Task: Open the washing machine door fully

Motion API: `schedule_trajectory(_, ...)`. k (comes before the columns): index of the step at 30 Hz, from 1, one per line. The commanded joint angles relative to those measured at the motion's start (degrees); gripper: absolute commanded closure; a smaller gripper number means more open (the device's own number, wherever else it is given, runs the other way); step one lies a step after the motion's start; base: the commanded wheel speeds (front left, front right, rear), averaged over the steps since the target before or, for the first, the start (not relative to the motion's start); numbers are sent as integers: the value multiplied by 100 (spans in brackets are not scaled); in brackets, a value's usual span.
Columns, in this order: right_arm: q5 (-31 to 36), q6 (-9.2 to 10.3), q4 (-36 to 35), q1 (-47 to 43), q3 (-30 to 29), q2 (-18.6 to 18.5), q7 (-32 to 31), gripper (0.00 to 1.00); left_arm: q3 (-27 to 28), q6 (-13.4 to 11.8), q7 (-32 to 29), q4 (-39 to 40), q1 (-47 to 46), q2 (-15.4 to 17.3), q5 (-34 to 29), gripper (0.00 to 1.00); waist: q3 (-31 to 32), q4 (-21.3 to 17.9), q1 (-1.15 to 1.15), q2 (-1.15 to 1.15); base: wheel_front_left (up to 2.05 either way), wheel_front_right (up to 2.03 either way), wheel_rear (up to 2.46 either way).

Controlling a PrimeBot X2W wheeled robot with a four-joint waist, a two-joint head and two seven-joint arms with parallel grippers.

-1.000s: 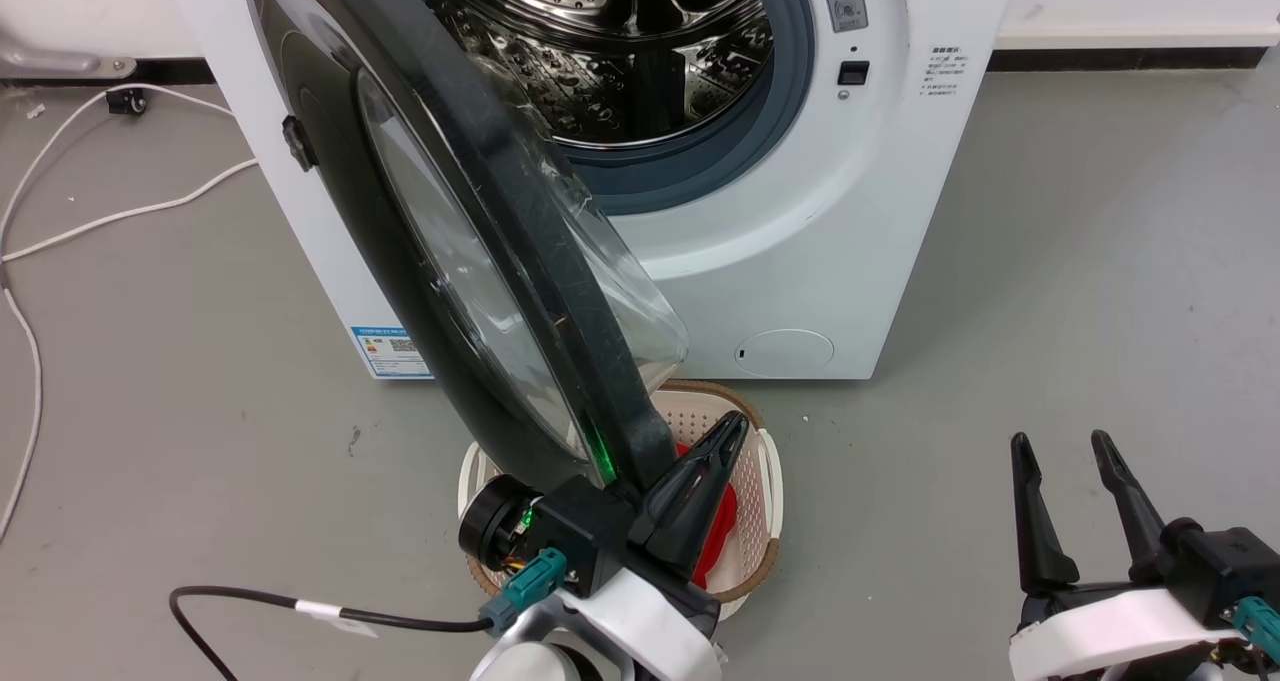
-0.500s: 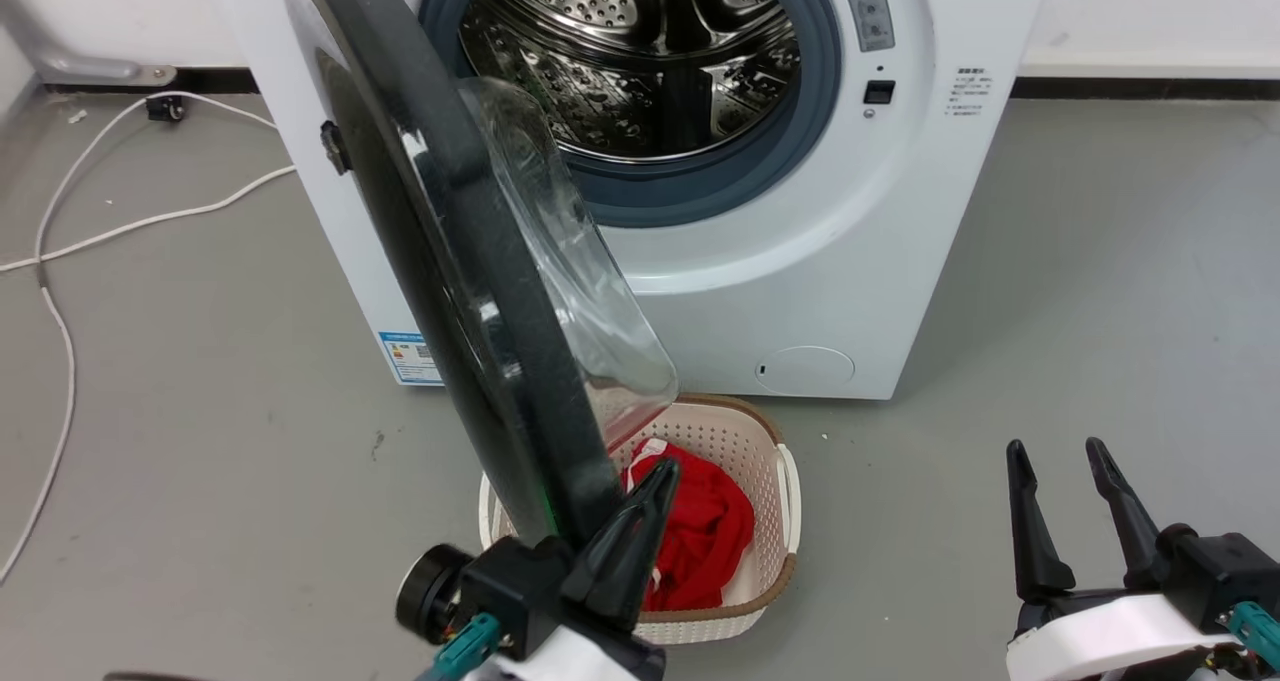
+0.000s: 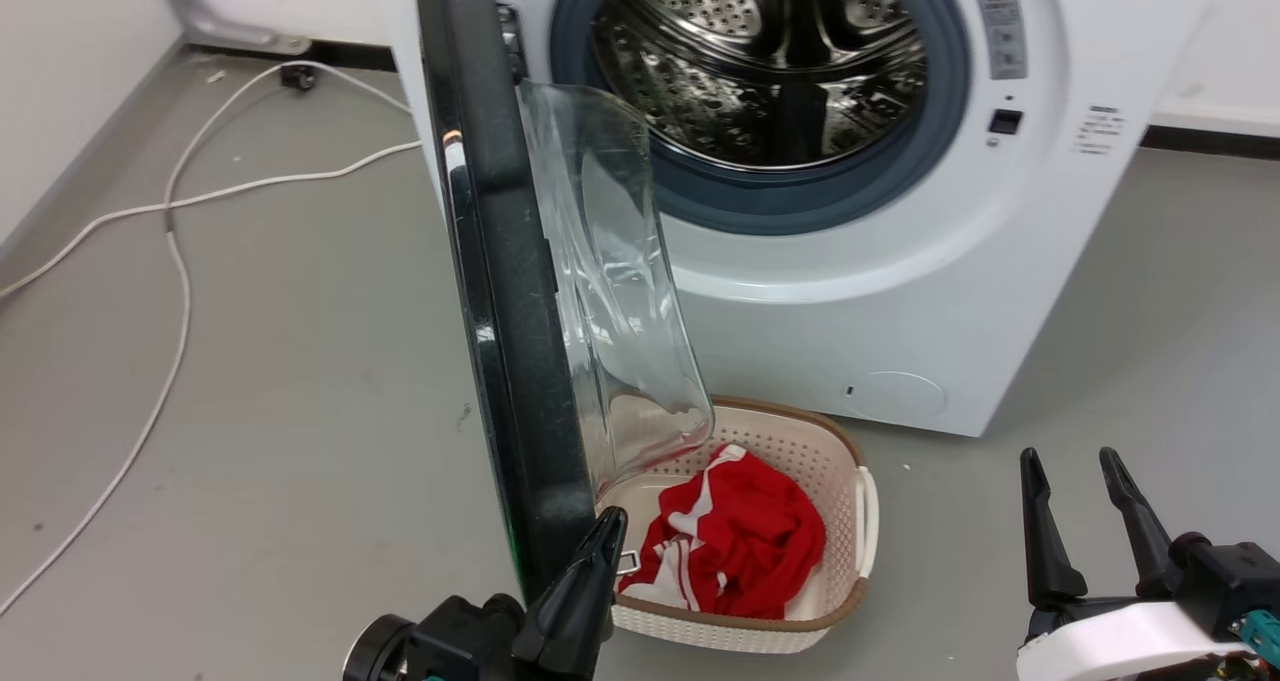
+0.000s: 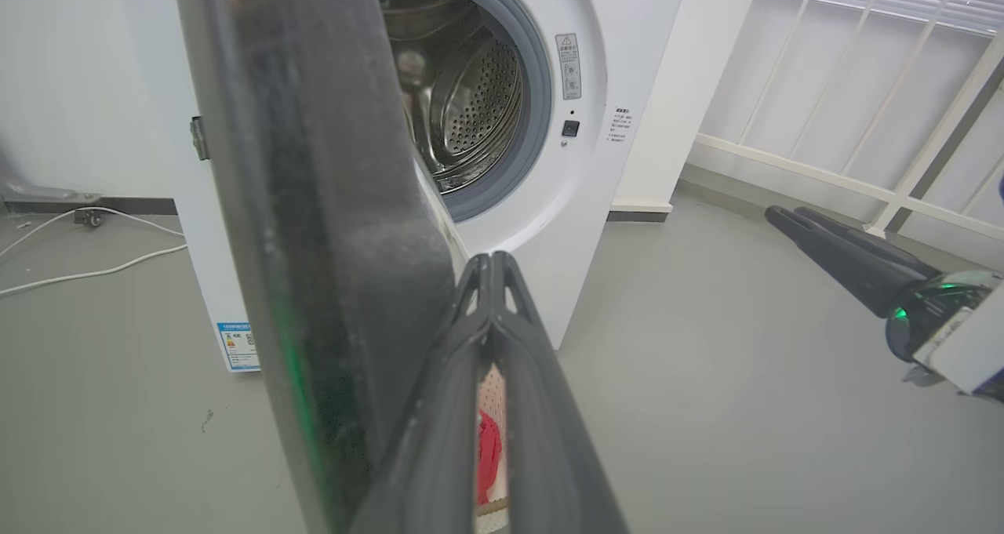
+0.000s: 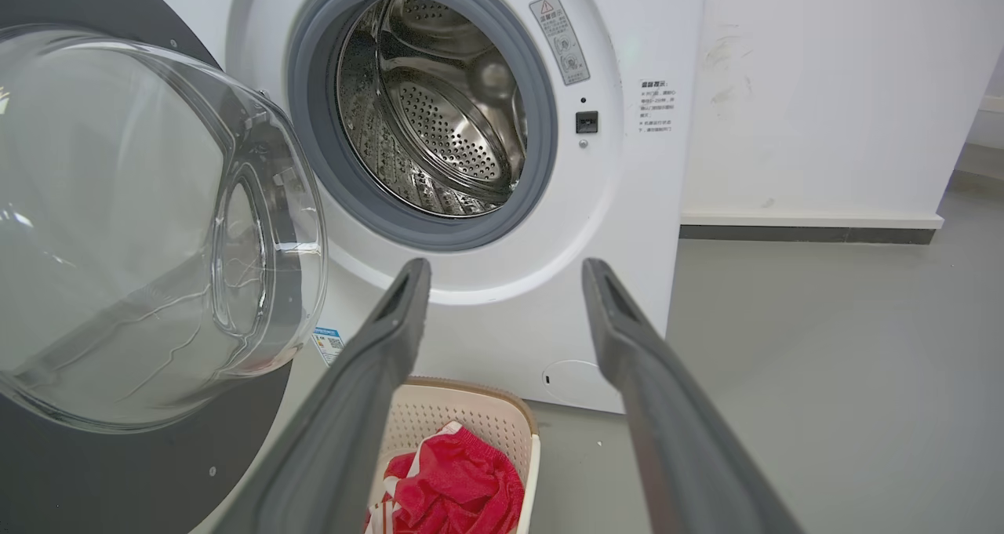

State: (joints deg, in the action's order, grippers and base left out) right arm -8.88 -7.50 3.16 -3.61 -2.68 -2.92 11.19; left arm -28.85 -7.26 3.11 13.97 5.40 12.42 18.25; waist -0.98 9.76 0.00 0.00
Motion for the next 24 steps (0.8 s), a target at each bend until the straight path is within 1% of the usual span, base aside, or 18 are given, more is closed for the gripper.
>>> schedule_trajectory(1, -49, 3, -4, -12, -24, 10, 31, 0, 126, -98, -43, -13, 64, 89, 3, 100, -25, 278, 0, 0, 0, 0, 0)
schedule_trajectory(4, -46, 3, 6, 17, -35, 10, 40, 0, 166, -156, -37, 10, 98, 112, 12, 100, -41, 499, 0, 0, 0, 0, 0)
schedule_trajectory(5, -46, 3, 6, 17, -35, 10, 40, 0, 166, -156, -37, 10, 98, 112, 12, 100, -41, 499, 0, 0, 0, 0, 0)
schedule_trajectory(13, -11, 2, -16, 107, -80, 9, 41, 0, 352, -265, 102, 17, 91, 171, 40, 100, -144, 974, 0, 0, 0, 0, 0)
schedule_trajectory(18, 8, 3, -25, 170, -57, 9, 33, 0, 642, -328, 215, -112, -20, 253, 164, 100, -237, 1071, 0, 0, 0, 0, 0)
schedule_trajectory(24, 71, 3, -69, 246, -37, 9, -25, 0, 1155, -336, 493, -418, -276, 337, 426, 100, -346, 1048, 0, 0, 0, 0, 0)
